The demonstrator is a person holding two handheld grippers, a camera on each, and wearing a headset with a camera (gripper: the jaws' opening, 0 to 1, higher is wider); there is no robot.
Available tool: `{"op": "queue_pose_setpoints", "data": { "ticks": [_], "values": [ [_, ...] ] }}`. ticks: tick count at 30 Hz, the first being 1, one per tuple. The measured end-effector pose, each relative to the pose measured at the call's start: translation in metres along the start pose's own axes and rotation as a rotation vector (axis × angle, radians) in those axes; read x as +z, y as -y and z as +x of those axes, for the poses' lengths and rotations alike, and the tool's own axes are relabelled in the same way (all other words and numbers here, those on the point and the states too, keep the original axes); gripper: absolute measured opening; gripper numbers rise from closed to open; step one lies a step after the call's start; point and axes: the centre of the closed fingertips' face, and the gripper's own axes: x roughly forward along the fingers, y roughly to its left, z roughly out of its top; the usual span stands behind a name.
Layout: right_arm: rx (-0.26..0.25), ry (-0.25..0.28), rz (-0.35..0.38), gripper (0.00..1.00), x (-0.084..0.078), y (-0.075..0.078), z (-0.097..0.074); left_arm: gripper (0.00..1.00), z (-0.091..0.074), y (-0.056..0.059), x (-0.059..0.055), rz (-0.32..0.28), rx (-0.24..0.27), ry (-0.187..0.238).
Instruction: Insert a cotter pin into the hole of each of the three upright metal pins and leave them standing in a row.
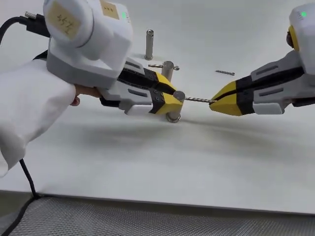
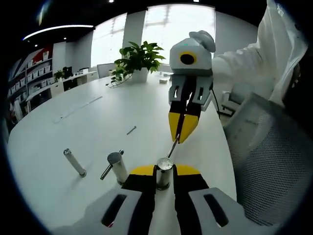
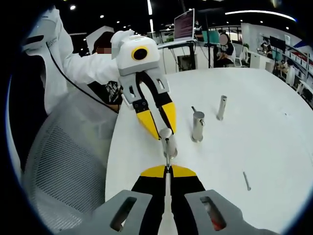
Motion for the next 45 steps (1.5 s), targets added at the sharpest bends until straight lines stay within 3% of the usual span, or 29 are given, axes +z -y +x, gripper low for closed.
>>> {"op": "queue_pose_setpoints", "data": {
  "ticks": [15,26,40,45],
  "values": [
    [0.002,-0.001,-0.011,0.00,0.003,0.001,0.003,0.10,0.001,-0.001,0.000,0.000,0.000,-0.006],
    [0.001,-0.010,-0.005,0.00,0.003,0.005,0.012,0.10,0.001,0.005,0.001,0.003,0.001,-0.015],
    [0.035,0.007,-0.028,0.00,0.019,0.004,0.029,0.10,0.002,0.013,0.005,0.020,0.008,-0.024],
    [0.048,0.005,-0.016,0.00,0.018,0.003,0.030,0.10,0.003,0.014,0.005,0.024,0.006,-0.026]
  ]
}}
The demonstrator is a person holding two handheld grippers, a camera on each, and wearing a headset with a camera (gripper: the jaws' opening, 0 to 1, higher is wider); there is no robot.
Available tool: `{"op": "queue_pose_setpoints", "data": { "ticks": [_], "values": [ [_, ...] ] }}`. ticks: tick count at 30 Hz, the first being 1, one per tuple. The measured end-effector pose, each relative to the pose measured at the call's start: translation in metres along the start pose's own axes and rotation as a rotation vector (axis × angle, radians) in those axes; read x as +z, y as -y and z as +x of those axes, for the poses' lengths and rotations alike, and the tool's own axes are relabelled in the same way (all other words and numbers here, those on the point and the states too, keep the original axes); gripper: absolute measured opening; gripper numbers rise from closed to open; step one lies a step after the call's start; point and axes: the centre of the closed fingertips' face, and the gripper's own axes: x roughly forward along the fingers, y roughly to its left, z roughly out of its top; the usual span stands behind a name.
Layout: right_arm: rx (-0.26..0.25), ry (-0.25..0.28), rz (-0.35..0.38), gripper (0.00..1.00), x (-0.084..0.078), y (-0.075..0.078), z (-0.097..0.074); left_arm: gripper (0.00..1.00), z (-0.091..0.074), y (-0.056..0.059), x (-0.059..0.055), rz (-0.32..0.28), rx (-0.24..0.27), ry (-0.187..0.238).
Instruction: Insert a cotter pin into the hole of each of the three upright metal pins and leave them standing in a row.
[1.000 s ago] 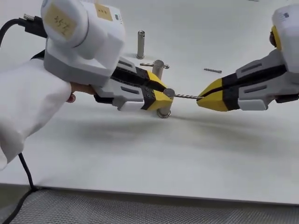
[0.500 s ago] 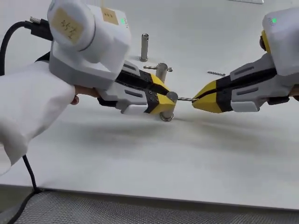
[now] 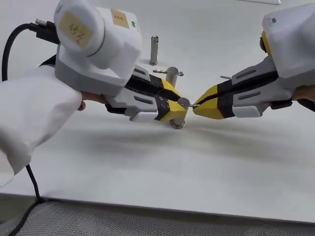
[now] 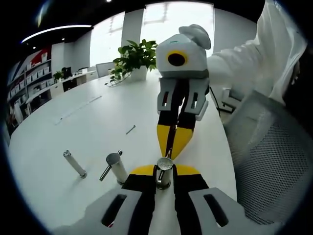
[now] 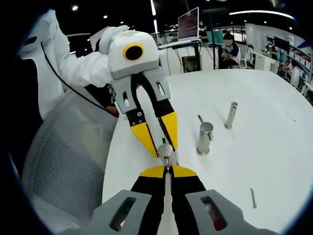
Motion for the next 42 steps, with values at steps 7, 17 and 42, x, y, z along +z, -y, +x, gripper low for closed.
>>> {"op": "queue_pose_setpoints", "data": {
  "ticks": [7,17,42],
  "values": [
    [-0.014,-0.009,0.005,0.07,-0.003,-0.001,0.000,0.10,0.000,-0.001,-0.001,0.002,-0.003,0.000],
    [-0.024,-0.011,0.023,0.00,-0.006,-0.001,-0.014,0.10,-0.001,-0.002,-0.002,0.001,-0.003,0.000],
    [-0.029,0.003,0.027,0.00,0.001,-0.004,-0.009,0.10,-0.004,-0.008,-0.007,-0.005,-0.001,0.010]
  ]
}}
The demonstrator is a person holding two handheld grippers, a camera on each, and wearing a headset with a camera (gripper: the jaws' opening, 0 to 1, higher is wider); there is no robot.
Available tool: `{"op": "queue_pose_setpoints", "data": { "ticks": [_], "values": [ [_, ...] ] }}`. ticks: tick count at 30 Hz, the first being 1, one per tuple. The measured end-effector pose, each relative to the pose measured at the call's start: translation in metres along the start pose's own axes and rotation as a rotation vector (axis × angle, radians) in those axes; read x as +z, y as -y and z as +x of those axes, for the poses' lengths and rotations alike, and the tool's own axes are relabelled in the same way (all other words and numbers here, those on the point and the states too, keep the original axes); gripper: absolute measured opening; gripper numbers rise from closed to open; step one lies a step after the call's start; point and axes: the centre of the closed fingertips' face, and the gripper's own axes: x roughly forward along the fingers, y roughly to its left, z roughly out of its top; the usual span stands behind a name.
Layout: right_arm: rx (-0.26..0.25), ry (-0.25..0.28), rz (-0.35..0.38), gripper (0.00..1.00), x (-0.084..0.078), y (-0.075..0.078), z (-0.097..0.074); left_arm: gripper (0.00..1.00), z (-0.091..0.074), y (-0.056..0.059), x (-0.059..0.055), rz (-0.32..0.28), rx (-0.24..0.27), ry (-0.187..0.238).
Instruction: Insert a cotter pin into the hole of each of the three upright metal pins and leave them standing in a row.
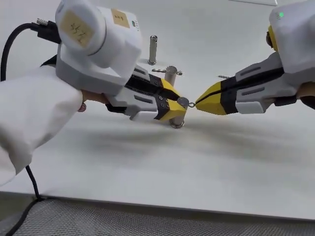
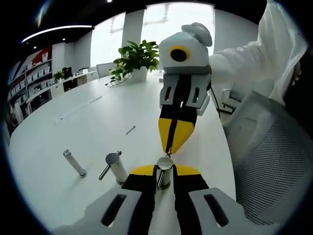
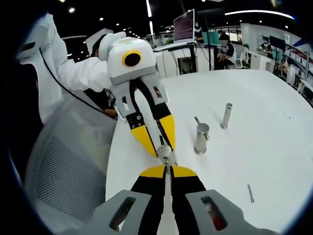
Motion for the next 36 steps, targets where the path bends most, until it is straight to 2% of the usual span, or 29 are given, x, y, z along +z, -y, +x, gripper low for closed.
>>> {"op": "queue_pose_setpoints", "data": {
  "ticks": [4,8,9,12,20,21,22,23,25,29,31,33,36],
  "values": [
    [-0.019,-0.008,-0.004,0.10,0.001,-0.003,-0.001,0.14,-0.005,-0.002,-0.002,0.002,0.006,0.007],
    [-0.032,-0.006,-0.004,0.19,0.002,-0.003,0.000,0.29,-0.010,-0.003,-0.005,-0.021,0.011,0.006],
    [-0.034,-0.005,-0.006,0.19,0.003,-0.004,0.000,0.33,-0.012,-0.004,-0.007,-0.039,0.024,0.012],
    [-0.041,0.003,-0.002,0.20,0.005,-0.003,0.002,0.41,-0.016,-0.005,-0.009,-0.043,0.034,0.017],
    [-0.053,0.021,0.013,0.21,0.010,-0.001,0.014,0.64,-0.031,-0.006,-0.025,-0.098,0.063,0.027],
    [-0.053,0.020,0.013,0.21,0.010,-0.001,0.016,0.66,-0.033,-0.005,-0.028,-0.126,0.067,0.023],
    [-0.051,0.021,0.015,0.21,0.011,-0.001,0.016,0.72,-0.034,-0.006,-0.029,-0.133,0.070,0.023],
    [-0.046,0.022,0.022,0.21,0.012,-0.001,0.019,0.77,-0.036,-0.009,-0.029,-0.163,0.094,0.036],
    [-0.040,0.020,0.023,0.21,0.011,-0.002,0.021,0.88,-0.038,-0.007,-0.027,-0.165,0.094,0.061],
    [-0.031,0.014,0.020,0.20,0.011,-0.004,0.025,0.93,-0.042,-0.003,-0.027,-0.189,0.090,0.081],
    [-0.030,0.009,0.019,0.20,0.010,-0.004,0.027,0.99,-0.042,-0.003,-0.030,-0.189,0.104,0.072],
    [-0.030,0.007,0.020,0.19,0.009,-0.004,0.028,0.99,-0.043,-0.004,-0.035,-0.182,0.122,0.058],
    [-0.031,0.003,0.015,0.19,0.008,-0.005,0.030,0.99,-0.043,-0.001,-0.039,-0.197,0.119,0.055]
  ]
}}
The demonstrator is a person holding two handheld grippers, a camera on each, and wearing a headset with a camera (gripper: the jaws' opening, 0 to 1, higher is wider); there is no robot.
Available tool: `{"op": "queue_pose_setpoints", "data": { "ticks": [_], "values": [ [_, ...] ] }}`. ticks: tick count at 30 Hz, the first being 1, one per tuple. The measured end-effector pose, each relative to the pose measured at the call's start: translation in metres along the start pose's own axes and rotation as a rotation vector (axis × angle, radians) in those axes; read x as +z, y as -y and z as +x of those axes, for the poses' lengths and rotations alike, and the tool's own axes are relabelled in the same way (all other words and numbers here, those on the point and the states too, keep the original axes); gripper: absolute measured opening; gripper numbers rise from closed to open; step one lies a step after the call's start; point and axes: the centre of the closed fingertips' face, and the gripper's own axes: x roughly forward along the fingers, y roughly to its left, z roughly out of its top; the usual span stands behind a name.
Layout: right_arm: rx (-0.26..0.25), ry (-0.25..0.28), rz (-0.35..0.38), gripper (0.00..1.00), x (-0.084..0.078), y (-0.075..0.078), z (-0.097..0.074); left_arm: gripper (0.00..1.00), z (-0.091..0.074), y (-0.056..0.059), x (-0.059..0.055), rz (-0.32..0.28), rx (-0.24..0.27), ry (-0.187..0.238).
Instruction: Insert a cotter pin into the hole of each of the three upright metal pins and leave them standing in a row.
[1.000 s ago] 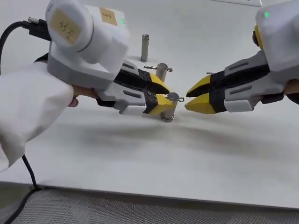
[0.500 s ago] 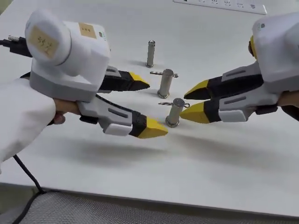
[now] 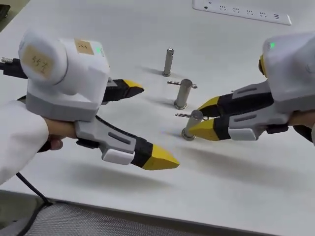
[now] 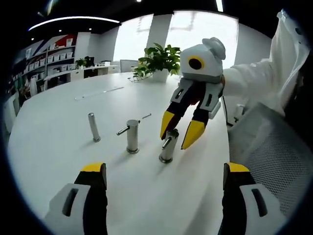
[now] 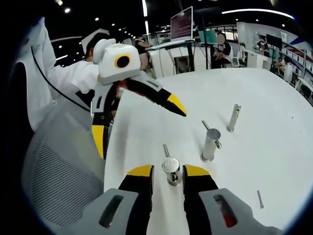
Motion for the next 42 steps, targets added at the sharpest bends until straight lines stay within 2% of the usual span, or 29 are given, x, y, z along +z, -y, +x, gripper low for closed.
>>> {"op": "queue_pose_setpoints", "data": {
  "ticks": [6,10,14,19,25,31,35,39,42],
  "values": [
    [0.003,-0.007,-0.009,0.17,-0.003,0.000,0.005,0.99,-0.002,0.002,-0.006,-0.017,0.005,-0.005],
    [0.000,-0.011,-0.029,0.15,-0.004,0.001,0.006,0.99,-0.003,0.005,-0.003,-0.031,0.010,0.018],
    [-0.027,-0.018,-0.061,0.10,-0.005,0.007,0.008,0.99,-0.001,0.007,-0.004,-0.032,0.012,0.015],
    [-0.034,-0.018,-0.099,0.09,-0.004,0.005,0.008,0.99,-0.002,0.008,0.002,-0.055,0.005,0.053],
    [-0.050,-0.029,-0.161,0.08,-0.005,0.005,0.008,0.99,-0.002,0.008,0.002,-0.056,0.014,0.048],
    [-0.031,-0.039,-0.205,0.07,-0.006,0.003,0.006,0.99,-0.002,0.006,0.001,-0.060,0.027,0.041],
    [-0.035,-0.030,-0.206,0.07,-0.004,0.009,-0.001,0.99,-0.002,0.007,0.001,-0.062,0.029,0.039],
    [-0.058,-0.005,-0.193,0.07,0.000,0.023,-0.014,0.99,-0.002,0.010,-0.001,-0.057,0.029,0.031],
    [-0.077,-0.007,-0.194,0.07,-0.001,0.034,-0.021,0.99,-0.001,0.015,-0.001,-0.057,0.020,0.024]
  ]
}}
